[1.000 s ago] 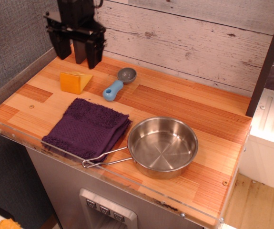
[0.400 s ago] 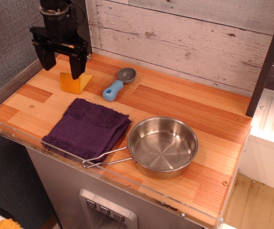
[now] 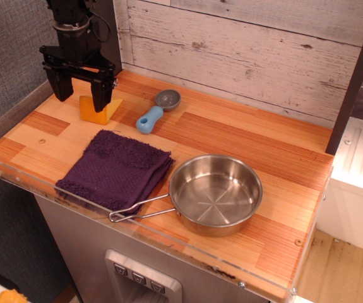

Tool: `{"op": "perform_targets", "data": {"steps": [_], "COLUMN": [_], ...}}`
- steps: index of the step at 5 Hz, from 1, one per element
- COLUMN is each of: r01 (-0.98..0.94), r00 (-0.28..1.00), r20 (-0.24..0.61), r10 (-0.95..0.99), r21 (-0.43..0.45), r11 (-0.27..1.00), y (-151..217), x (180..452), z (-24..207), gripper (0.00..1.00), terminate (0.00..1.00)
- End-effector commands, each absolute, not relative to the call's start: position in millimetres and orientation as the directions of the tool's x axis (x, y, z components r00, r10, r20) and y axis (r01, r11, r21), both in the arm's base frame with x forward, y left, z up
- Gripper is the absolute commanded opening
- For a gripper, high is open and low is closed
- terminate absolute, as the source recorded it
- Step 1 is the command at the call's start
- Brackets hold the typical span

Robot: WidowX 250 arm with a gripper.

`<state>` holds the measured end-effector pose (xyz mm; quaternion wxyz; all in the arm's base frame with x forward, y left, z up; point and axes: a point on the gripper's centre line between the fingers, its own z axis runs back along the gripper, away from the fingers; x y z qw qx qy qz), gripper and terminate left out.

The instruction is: Place the cheese behind the pot.

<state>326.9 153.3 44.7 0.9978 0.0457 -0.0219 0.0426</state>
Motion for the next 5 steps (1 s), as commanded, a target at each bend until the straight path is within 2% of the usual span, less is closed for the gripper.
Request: {"op": "perform_targets", "data": {"steps": [1, 2, 3, 4, 5], "r01": [-0.085, -0.081, -0.086, -0.076, -0.081], "r00": [0.995, 0.996, 0.995, 0.995, 0.988], "r20": [0.056, 0.045, 0.054, 0.069, 0.139], "r10": [0.079, 0.076, 0.081, 0.069, 0.066], "r21": [0.109, 0.113, 0.107, 0.109, 0.108], "r11": [0.990, 0.990, 0.991, 0.991, 0.991], "y": [155, 153, 150, 147, 141], "x": [341, 343, 343, 341, 334], "z": [46, 43, 41, 47, 78], "gripper": [1.00, 1.00, 0.00, 0.00, 0.00], "terminate": [0.00, 0.00, 0.00, 0.00, 0.00]}}
